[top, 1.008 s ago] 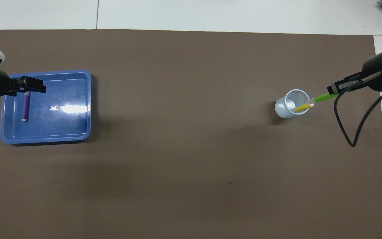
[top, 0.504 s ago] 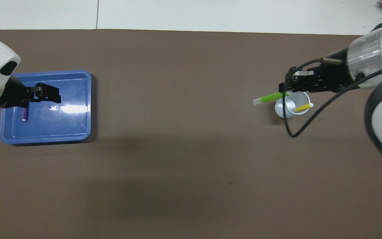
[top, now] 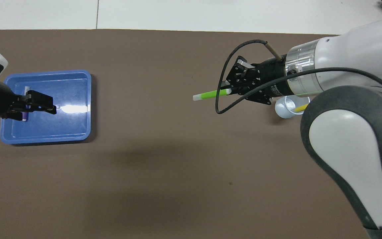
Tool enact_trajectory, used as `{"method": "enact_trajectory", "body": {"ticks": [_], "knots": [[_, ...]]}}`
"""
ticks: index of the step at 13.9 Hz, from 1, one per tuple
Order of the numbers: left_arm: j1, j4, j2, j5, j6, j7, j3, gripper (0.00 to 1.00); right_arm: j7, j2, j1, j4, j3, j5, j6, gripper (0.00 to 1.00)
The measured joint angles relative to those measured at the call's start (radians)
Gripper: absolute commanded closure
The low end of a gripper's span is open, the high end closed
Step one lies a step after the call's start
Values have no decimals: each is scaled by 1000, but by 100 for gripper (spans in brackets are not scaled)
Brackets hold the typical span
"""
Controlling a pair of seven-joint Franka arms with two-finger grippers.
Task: Right arm passes pens to left for tray arrangement
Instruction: 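Carry the green pen toward the left gripper while the left gripper opens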
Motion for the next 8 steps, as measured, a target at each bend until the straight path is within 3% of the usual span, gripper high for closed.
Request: {"method": "enact_trajectory", "body": {"ticks": [3,8], "knots": [[28,-9,0,-127,-16,-146,5,5,100,1,44,-24,0,34,76,94],[16,-15,-1,-334,-26,-673,-15,0,188,7,90,-35,0,44,121,94]]}}
